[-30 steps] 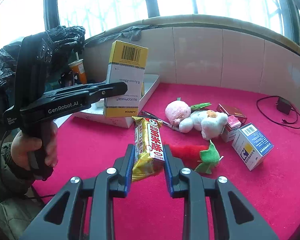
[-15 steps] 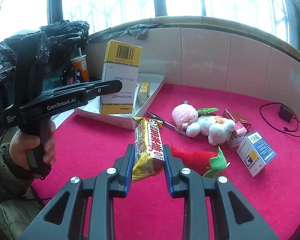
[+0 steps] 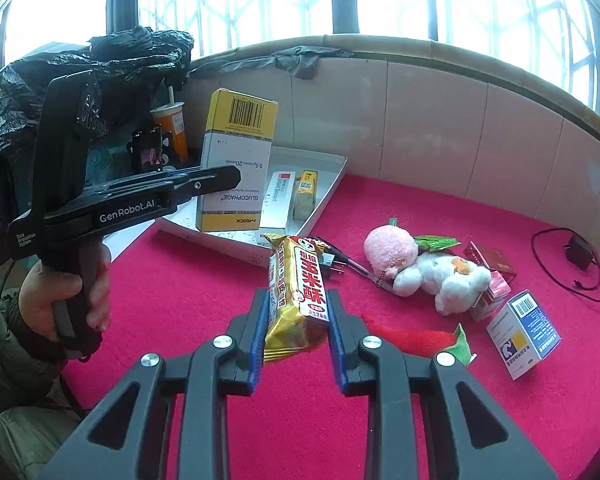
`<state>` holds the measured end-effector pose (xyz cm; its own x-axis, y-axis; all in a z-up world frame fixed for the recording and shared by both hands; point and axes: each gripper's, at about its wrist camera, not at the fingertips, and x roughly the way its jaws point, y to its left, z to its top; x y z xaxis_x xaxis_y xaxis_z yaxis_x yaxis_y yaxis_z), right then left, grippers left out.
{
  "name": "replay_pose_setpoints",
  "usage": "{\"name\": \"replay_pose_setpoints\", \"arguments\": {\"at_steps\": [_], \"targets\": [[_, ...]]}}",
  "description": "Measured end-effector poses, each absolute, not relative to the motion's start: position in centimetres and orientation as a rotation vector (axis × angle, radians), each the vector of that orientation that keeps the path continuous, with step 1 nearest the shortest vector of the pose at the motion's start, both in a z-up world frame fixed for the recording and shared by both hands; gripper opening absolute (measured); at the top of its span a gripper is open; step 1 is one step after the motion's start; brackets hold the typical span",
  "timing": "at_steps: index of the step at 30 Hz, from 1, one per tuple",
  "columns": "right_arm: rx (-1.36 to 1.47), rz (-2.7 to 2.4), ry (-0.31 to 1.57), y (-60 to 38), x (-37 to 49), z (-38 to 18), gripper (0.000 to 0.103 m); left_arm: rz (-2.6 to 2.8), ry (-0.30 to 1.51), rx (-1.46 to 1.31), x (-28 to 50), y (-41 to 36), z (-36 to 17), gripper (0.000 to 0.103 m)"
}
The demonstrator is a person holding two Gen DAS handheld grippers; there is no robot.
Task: Organize objects
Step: 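Carry the Glucophage box and snack bar over the white tray with both tools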
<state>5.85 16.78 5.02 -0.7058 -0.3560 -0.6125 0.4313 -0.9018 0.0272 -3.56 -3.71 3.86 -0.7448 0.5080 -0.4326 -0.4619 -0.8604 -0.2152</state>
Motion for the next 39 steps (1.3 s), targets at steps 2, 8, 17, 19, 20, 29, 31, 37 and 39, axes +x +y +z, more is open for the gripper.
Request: {"name": "replay_pose_setpoints", "arguments": {"at_steps": [2,8,17,19,20,29,31,37,39], "targets": [[0.880,-2.554,0.171,16.3,5.6,5.3,0.027,2.537,-0.135,-0.665,-3.7,-4.2,3.8,0.020],[0.861,-2.531,0.194,14.5,4.3,6.2,0.027,2.577,-0.163,-0.671,-4.5,-6.2,3.8,0.020],[0.830,-2.505,0.219,11.4,1.9,7.3,0.027,2.647,-0.172,-0.698,-6.1,-9.0,4.0,0.020],[0.833,-2.509,0.209,10.8,1.1,7.4,0.027,2.663,-0.184,-0.711,-6.8,-9.8,4.1,0.020],[0.835,-2.510,0.204,10.6,0.7,7.5,0.027,2.669,-0.196,-0.719,-7.3,-10.4,4.2,0.020],[0.894,-2.521,0.148,9.4,-4.0,7.4,0.027,2.705,-0.240,-0.837,-11.6,-13.4,3.6,0.020],[0.916,-2.515,0.127,8.9,-4.9,6.9,0.027,2.713,-0.218,-0.855,-12.7,-13.2,3.5,0.020],[0.974,-2.491,0.069,6.9,-7.7,5.2,0.027,2.687,-0.208,-0.928,-15.9,-12.1,2.5,0.020],[0.993,-2.483,0.043,6.1,-8.6,4.6,0.027,2.700,-0.177,-0.947,-16.6,-11.7,2.0,0.020]]}}
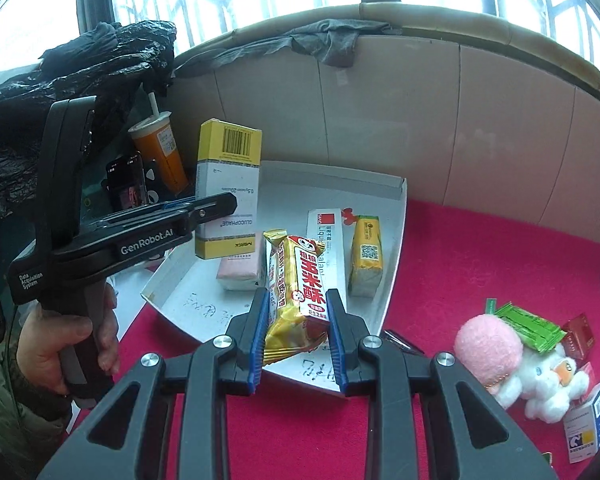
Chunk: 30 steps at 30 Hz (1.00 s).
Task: Organize objects
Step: 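Carry the Glucophage box and snack bar over the white tray with both tools, then lower the Glucophage box and snack bar into the tray and open both tools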
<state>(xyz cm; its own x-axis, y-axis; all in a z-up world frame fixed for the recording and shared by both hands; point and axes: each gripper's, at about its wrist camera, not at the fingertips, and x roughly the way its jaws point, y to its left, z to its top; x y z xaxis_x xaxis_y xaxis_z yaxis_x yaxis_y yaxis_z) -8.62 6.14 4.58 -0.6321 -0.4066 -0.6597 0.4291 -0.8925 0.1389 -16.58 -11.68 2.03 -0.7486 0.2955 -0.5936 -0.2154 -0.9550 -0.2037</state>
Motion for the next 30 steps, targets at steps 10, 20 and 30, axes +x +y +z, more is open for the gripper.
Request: {"name": "replay_pose_setpoints", "arguments": {"at_steps": [10,20,30], "targets": [[1.064,-2.481,0.017,3.7,-11.8,1.9,0.027,2.820,-0.073,-0.982,-18.6,-11.6,1.5,0.020],[1.109,-2.451,0.045,2.1,-12.6,-0.1,0.027,2.842,-0.039,-1.033,-20.7,-11.8,0.9,0.021],[1.096,-2.456,0.072,1.0,-12.8,-0.8,0.027,2.843,-0.006,-1.041,-21.8,-11.5,0.9,0.021]]}}
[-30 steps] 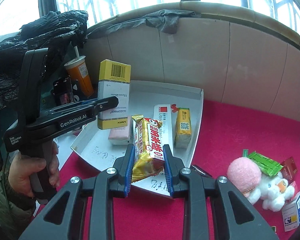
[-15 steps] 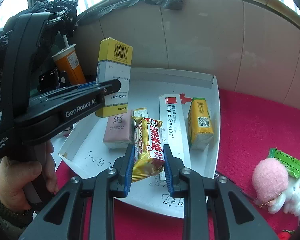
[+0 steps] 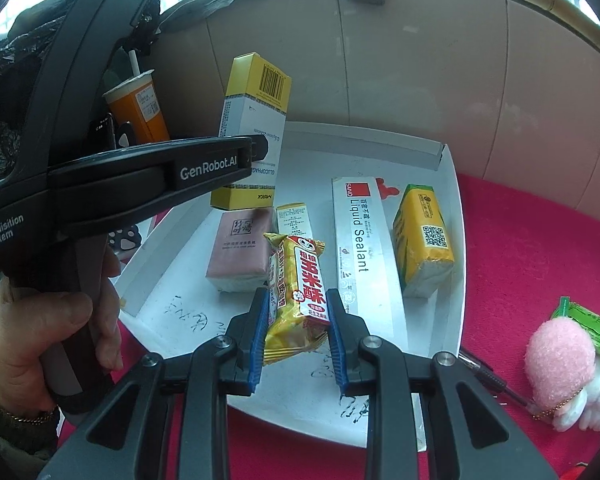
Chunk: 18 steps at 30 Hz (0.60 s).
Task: Organize objects
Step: 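Lower the Glucophage box and snack bar into the tray and open both tools, then move both tools back toward the red plush chili and blue-white box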
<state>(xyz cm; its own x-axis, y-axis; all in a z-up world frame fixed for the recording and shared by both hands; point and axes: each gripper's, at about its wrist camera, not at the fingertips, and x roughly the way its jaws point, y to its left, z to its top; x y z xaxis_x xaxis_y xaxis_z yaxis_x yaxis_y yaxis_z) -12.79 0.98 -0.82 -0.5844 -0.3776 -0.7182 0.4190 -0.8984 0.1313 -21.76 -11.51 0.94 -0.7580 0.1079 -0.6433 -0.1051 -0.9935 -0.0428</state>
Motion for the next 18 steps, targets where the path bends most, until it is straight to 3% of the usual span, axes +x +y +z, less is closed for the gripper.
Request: {"name": "replay_pose_setpoints", "arguments": {"at_steps": [9,12,14,15,16,18], "targets": [[1.080,-2.477,0.080,0.6,-13.3,-0.9,0.029,2.843,-0.025,-1.066,-23.2,-11.6,1.1,0.022],[1.057,-2.507,0.094,0.6,-13.1,-0.7,0.033,2.833,-0.050,-1.070,-23.2,-11.8,1.1,0.051],[1.032,-2.530,0.107,0.8,-12.7,-0.5,0.050,2.838,-0.048,-1.065,-23.1,-11.9,1.1,0.085],[1.017,-2.534,0.102,0.9,-12.4,-0.4,0.067,2.839,-0.058,-1.048,-22.9,-12.0,1.2,0.086],[1.001,-2.538,0.094,1.1,-12.1,-0.2,0.078,2.836,-0.074,-1.026,-22.7,-12.1,1.4,0.087],[0.969,-2.557,0.093,1.3,-11.5,0.3,0.078,2.835,-0.104,-1.002,-22.3,-12.4,1.8,0.095]]}}
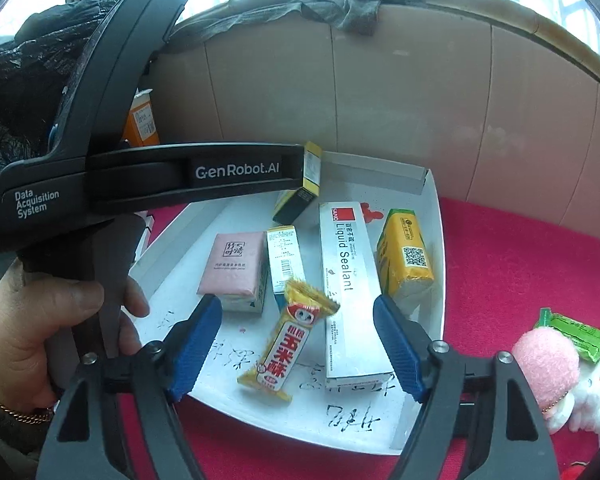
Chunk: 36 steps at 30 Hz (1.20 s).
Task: Organize objects
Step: 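Move both tools back toward the red plush chili and blue-white box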
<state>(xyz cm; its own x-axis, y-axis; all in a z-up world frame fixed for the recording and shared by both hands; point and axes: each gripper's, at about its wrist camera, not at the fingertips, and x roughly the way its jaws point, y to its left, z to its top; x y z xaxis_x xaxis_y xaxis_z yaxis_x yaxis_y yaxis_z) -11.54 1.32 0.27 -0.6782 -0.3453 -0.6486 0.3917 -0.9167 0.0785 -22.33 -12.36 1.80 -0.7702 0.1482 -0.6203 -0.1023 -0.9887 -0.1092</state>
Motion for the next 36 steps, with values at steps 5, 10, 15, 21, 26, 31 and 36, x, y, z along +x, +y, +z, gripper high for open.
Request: {"name": "replay_pose_setpoints", "arguments": {"at_steps": [5,10,15,21,26,31,36], "targets": [[0.883,-2.596,0.099,2.0,-9.1,1.7,0.079,2.874,-0.191,-0.921,-20.4,-13.2,3.3,0.103],[0.777,-2.636,0.074,4.7,-6.0,2.9,0.081,2.877,-0.278,-0.796,-17.0,-13.1,4.8,0.103],[0.743,-2.659,-0.022,8.1,-3.6,3.9,0.081,2.839,-0.282,-0.721,-13.6,-11.8,5.6,0.103],[0.695,-2.719,-0.147,14.0,-0.8,5.4,0.081,2.763,-0.265,-0.678,-10.0,-9.1,5.4,0.103],[0.691,-2.849,-0.282,21.1,1.6,5.7,0.081,2.683,-0.220,-0.708,-8.3,-6.3,4.2,0.103],[0.752,-2.990,-0.461,28.6,3.2,4.5,0.081,2.582,-0.105,-0.754,-7.3,-2.1,2.6,0.103],[0.840,-3.024,-0.613,33.3,4.0,2.2,0.081,2.422,0.125,-0.809,-5.7,3.9,0.4,0.103]]}}
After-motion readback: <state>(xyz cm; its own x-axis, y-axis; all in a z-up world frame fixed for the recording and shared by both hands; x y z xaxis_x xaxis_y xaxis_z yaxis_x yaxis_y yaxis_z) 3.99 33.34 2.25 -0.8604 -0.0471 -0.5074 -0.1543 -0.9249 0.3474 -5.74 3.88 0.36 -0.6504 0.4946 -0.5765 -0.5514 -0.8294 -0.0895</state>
